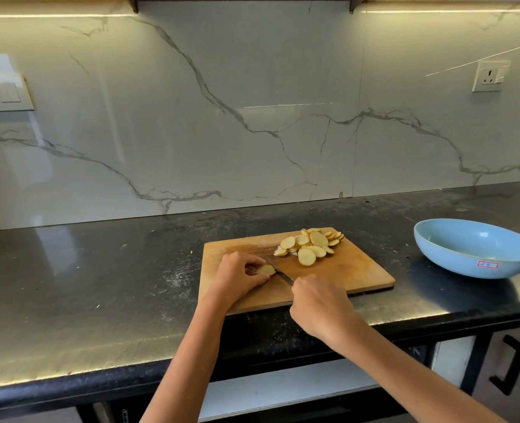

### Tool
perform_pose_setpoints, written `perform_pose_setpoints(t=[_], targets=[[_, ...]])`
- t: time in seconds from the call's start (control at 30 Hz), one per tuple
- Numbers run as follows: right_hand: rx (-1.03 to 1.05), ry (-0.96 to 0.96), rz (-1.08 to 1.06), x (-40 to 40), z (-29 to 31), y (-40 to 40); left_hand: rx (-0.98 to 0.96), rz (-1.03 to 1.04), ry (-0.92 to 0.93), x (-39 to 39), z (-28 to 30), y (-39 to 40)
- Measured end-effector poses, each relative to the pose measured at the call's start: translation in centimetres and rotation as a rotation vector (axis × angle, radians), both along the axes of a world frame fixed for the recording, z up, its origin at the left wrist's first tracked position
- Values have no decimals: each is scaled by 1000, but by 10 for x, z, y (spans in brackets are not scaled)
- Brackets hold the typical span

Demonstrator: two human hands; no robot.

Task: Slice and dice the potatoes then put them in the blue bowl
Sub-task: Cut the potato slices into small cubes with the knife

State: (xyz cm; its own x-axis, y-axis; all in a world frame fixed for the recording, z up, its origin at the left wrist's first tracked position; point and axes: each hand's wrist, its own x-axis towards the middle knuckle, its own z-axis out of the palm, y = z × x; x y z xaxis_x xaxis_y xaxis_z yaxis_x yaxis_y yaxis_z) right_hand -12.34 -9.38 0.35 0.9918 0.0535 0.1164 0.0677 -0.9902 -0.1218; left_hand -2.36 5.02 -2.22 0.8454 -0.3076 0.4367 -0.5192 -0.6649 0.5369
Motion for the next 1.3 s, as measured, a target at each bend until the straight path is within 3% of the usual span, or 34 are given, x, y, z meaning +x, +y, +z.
perform_pose_setpoints(t=[0.8,1.03,1.3], targets=[[120,123,-8,14,7,-5,33,-7,29,11,-2,-2],[166,357,-31,24,21,4,-10,23,59,15,-4,-4],[183,419,-19,1,20,-15,-34,23,43,13,-5,-5]])
